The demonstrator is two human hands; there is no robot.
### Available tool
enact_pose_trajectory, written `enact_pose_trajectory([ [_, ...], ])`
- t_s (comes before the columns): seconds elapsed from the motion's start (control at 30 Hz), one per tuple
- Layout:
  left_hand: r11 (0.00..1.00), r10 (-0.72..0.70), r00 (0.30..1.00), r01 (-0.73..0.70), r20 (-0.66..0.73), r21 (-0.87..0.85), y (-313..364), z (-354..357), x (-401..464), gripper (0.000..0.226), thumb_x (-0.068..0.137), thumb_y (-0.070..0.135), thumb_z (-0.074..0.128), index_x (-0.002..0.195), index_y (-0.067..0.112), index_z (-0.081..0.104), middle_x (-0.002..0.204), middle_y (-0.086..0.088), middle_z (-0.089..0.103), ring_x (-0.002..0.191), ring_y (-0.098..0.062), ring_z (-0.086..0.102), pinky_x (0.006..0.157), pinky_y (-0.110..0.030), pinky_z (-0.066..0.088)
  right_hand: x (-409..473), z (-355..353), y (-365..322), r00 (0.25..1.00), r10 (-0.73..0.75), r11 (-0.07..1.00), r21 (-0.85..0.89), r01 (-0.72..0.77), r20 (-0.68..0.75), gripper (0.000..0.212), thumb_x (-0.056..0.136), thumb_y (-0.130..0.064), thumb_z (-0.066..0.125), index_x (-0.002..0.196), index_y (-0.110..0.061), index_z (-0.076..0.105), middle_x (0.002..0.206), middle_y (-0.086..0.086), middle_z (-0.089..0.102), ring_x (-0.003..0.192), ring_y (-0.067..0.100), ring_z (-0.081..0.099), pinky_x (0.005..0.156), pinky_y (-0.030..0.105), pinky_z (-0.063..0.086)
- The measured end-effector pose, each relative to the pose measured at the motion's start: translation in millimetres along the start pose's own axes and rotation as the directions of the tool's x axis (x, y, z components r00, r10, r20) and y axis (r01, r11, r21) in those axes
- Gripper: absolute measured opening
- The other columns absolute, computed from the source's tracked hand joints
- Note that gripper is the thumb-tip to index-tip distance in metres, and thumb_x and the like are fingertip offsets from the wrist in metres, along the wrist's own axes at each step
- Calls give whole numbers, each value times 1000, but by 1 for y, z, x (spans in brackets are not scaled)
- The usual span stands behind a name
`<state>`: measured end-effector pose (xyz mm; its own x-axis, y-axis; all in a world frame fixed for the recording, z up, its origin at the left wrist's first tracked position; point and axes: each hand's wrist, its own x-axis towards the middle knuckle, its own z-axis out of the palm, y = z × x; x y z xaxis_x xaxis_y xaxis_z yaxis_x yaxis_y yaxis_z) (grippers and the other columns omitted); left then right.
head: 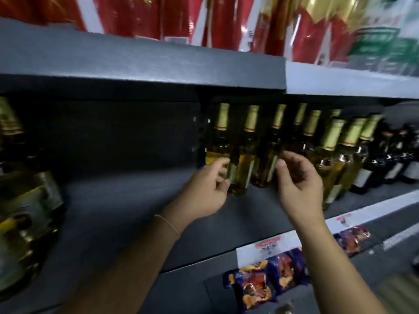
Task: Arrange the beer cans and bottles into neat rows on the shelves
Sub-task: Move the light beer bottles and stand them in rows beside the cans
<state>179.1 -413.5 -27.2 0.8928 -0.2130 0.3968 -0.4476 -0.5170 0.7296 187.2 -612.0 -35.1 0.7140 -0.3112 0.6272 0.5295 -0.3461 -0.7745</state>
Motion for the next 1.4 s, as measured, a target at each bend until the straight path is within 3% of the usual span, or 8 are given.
enact_pose_trajectory([
  [0.17,1000,29,998,-28,60,-14,20,53,29,51,96,13,51,145,21,38,125,2,52,101,-10,57,96,-29,49,41,-59,36,980,-44,967,-254,-7,-195,46,88,-41,56,126,-15,58,121,6,62,114,24,59,101,46,48],
  [0.5,998,-9,993,2,121,62,23,90,45,53,97,20,51,147,26,34,133,3,50,108,-9,56,94,-29,50,95,-73,50,991,131,914,-385,-125,-11,51,92,-42,60,136,-16,51,126,4,64,117,24,59,101,39,48],
  [0.7,996,-42,993,33,111,82,9,81,33,56,95,25,55,147,29,33,130,5,52,108,-8,55,93,-33,52,89,-63,41,995,99,956,-276,-97,-6,28,94,-26,62,120,-15,61,87,3,67,81,31,65,67,27,48],
  [0.83,996,-60,994,54,89,74,2,65,20,57,96,26,56,147,29,32,131,5,52,108,-8,56,92,-29,52,66,-44,22,999,37,975,-218,-31,23,31,93,-22,64,123,-14,61,78,-1,66,53,9,56,57,18,46],
  [0.97,996,-77,996,74,49,49,-2,38,6,58,95,25,57,148,28,33,132,5,53,107,-5,57,91,-28,53,46,-17,-10,996,22,995,-95,-14,82,30,92,-26,66,120,-16,63,84,-6,69,68,29,64,66,32,56],
  [1.1,993,-117,993,116,22,20,-9,1,-16,59,95,16,56,148,27,33,132,6,53,108,-4,56,88,-20,51,22,24,-48,986,-20,1000,14,18,168,19,90,-20,69,108,-20,66,88,-5,70,77,13,66,77,37,57],
  [1.23,984,-174,985,174,-24,25,-20,-46,-44,64,90,0,51,146,26,36,127,6,53,107,-6,55,81,-8,43,-10,73,-73,956,-18,999,44,6,293,18,89,-24,70,105,-18,66,76,12,70,57,31,58,60,52,55],
  [1.4,966,-258,962,260,-88,9,-44,-100,-80,66,86,3,52,146,24,34,129,0,53,108,-11,55,95,-28,50,-45,135,-104,929,-28,997,76,0,368,16,87,-26,72,99,-17,67,80,0,70,71,20,67,68,44,58],
])
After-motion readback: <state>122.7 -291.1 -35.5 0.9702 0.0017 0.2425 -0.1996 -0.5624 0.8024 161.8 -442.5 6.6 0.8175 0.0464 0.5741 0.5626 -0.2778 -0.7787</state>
